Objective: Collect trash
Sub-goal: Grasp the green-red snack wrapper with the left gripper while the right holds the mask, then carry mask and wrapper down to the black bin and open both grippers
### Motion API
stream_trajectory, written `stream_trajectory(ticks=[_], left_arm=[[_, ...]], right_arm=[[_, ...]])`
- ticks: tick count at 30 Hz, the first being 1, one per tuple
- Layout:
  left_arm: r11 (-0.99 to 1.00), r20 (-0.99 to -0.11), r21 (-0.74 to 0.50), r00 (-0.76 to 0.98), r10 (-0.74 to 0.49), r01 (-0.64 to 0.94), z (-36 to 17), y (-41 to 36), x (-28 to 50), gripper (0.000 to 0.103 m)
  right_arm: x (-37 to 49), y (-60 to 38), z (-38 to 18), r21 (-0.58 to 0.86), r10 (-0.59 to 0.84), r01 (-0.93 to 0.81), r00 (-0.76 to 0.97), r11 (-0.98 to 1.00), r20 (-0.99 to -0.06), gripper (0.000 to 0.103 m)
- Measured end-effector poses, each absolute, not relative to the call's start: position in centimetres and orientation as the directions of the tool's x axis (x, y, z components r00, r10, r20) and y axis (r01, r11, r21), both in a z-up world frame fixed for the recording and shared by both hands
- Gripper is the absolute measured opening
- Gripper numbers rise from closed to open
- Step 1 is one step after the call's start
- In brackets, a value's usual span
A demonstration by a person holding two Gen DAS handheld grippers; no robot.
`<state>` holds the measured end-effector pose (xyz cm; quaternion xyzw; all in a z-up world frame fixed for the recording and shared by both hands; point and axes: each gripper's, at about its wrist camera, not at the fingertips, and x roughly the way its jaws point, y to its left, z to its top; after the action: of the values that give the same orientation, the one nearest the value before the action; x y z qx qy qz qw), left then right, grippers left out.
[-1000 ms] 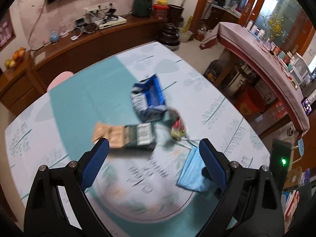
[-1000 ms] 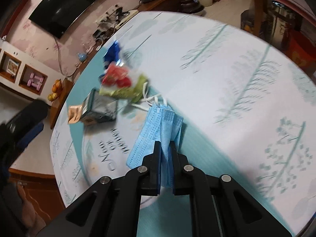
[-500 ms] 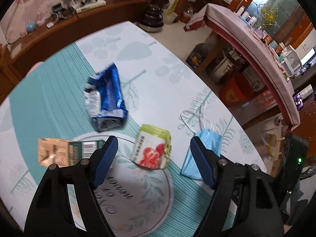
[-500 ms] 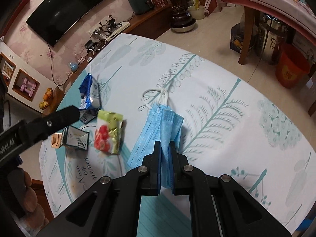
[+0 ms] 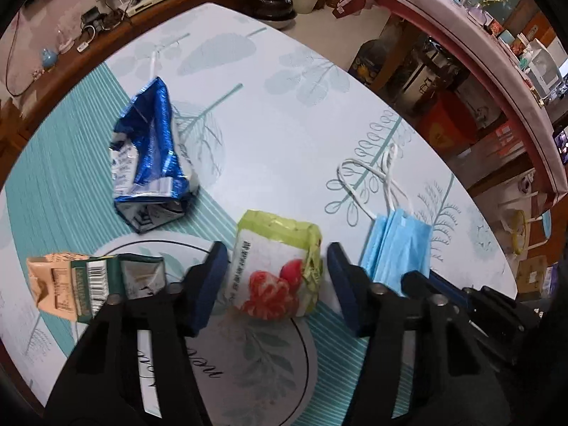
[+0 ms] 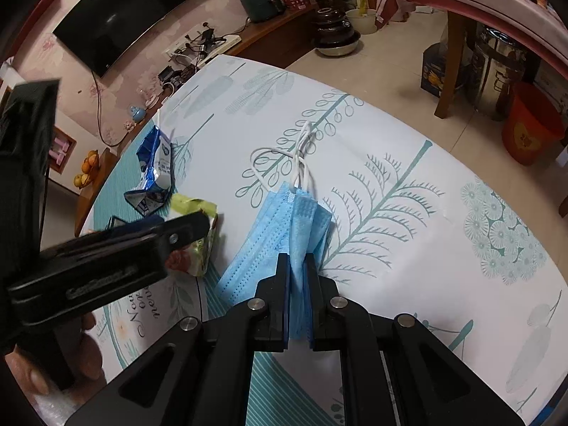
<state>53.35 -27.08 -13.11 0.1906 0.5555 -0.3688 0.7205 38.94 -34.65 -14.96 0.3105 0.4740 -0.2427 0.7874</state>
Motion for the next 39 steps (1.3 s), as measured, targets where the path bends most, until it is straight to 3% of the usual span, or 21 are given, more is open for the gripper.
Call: stream_trajectory(ticks=[5, 7, 9, 12, 22, 39], left_arm=[[0.661, -0.946, -0.081, 0.151, -0.286, 0.746, -13.8, -27.8, 52.7, 0.042], [0.658, -0.947, -0.068, 0.159, -0.279, 0.750, -13.9, -28.1, 52.0, 0.038], [0.656, -0.947, -0.057, 0.167, -0.273, 0.752, -14.0, -28.3, 51.6, 0.027], [0.658, -0.945, -0.047, 0.180, -0.274, 0.751, -13.8, -28.5, 50.3, 0.020], [0.718, -0.920, -0.112, 0.201, -0.336, 0.687, -9.3, -23.5, 43.2, 0.019], [0.909, -0.914, -0.170, 0.285, -0.290, 0.380, -7.5, -11.5, 15.8, 0.019]], right_arm=[[38.3, -34.5, -14.9, 0.266, -0.074, 0.666, 0.436, 0.697, -0.897, 0.007], [37.9, -34.4, -14.8, 0.266, -0.071, 0.661, 0.436, 0.702, -0.897, 0.007], [37.5, -34.2, -14.7, 0.264, -0.068, 0.656, 0.436, 0.707, -0.898, 0.007], [36.7, -34.1, -14.5, 0.268, -0.066, 0.652, 0.440, 0.709, -0.896, 0.007], [31.0, -32.2, -12.6, 0.300, -0.005, 0.576, 0.467, 0.760, -0.884, 0.006], [11.1, -27.5, -8.1, 0.366, 0.257, 0.179, 0.445, 0.913, -0.858, 0.005]])
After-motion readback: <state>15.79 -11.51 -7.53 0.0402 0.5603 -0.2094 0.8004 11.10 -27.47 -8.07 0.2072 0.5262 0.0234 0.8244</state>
